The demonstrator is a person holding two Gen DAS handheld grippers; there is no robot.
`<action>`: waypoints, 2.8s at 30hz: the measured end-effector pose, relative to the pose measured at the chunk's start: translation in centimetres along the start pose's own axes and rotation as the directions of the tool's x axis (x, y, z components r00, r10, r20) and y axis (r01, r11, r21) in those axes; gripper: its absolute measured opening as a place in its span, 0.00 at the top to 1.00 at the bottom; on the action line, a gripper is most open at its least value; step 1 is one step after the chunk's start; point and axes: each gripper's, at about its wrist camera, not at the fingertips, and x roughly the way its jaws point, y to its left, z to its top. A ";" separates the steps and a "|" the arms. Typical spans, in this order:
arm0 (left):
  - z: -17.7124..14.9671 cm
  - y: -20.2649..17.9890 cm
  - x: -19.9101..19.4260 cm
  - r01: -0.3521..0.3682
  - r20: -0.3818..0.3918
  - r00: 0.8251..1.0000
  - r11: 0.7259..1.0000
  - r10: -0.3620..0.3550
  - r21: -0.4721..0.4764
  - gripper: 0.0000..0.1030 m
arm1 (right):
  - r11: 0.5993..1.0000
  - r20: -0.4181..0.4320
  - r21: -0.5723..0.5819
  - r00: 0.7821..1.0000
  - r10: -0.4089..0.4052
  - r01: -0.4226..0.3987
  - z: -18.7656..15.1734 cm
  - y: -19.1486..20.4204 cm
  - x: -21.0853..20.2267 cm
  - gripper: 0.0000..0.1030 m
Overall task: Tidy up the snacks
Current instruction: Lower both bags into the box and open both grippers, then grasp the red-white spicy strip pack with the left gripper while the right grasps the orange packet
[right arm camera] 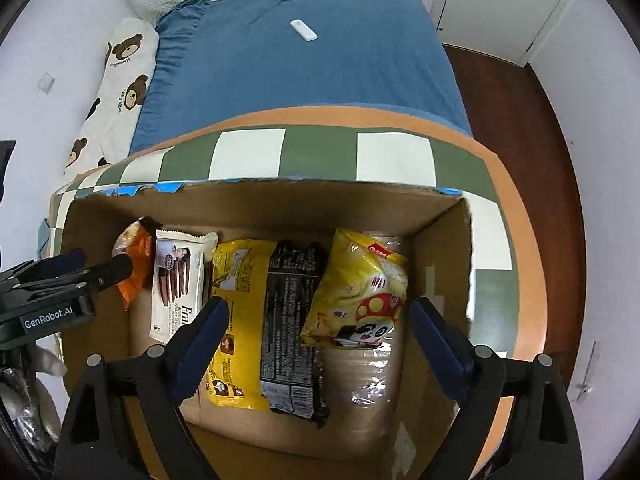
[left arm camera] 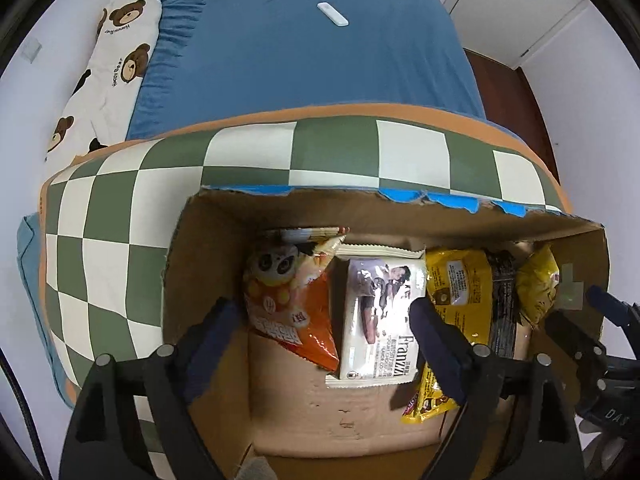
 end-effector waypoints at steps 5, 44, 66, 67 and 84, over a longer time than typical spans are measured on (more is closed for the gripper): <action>-1.2 -0.2 -0.2 -0.011 0.004 1.000 1.000 0.011 -0.004 0.06 | 1.000 0.007 0.022 1.000 0.021 -0.021 -1.6 0.1 -0.5 0.09; -22.8 -2.4 -16.3 0.035 0.389 0.920 0.998 -0.049 0.045 0.06 | 0.992 0.364 -0.055 0.924 0.122 -0.109 -22.4 2.0 -16.3 0.09; -41.8 -9.4 12.4 -0.020 -0.251 0.952 0.851 0.177 0.525 0.22 | 0.982 0.033 0.168 0.996 0.079 -0.084 -35.0 -9.0 -0.7 0.09; -41.6 -9.5 12.4 -0.027 -0.239 0.955 0.858 0.174 0.513 0.31 | 0.983 0.029 0.166 0.997 0.075 -0.079 -34.9 -9.1 -0.2 0.09; -34.5 -4.9 10.6 0.138 -0.240 0.960 0.990 -0.141 -0.030 0.40 | 0.971 -0.096 0.176 0.979 0.182 -0.164 -37.8 -8.5 5.5 0.41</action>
